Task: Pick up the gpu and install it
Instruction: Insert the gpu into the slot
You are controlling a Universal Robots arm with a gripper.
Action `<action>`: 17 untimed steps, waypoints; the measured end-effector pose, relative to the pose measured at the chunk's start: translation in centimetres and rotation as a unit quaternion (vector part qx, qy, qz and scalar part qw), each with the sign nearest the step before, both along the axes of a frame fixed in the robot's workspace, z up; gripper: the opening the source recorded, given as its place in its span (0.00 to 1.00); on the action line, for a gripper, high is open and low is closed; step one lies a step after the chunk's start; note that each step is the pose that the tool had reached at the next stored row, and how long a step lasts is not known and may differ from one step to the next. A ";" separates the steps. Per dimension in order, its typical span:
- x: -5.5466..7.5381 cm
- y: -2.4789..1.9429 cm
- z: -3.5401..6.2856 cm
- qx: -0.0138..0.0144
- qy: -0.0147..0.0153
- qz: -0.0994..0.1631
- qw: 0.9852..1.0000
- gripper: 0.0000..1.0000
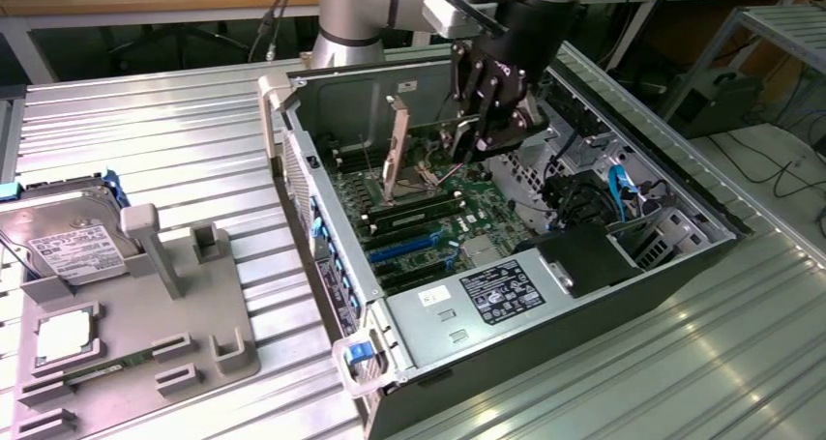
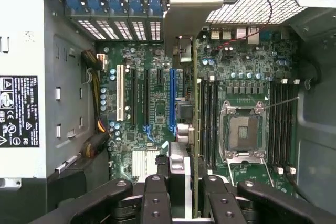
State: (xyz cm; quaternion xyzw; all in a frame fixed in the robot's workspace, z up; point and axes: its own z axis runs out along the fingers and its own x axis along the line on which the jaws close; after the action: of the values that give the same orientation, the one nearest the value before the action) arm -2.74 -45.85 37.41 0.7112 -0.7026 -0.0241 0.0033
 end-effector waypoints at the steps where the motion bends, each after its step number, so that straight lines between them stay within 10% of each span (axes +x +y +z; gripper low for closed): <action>1: 0.0 0.00 -0.29 -0.001 0.001 0.000 1.000 0.29; 4: 0.0 0.00 -3.01 -0.002 0.001 0.000 1.000 0.29; 17: 0.0 0.00 -5.02 -0.002 -0.001 0.000 1.000 0.29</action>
State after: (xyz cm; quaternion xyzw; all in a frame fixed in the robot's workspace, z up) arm -2.74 -45.85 32.39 0.7112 -0.7027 -0.0219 0.0044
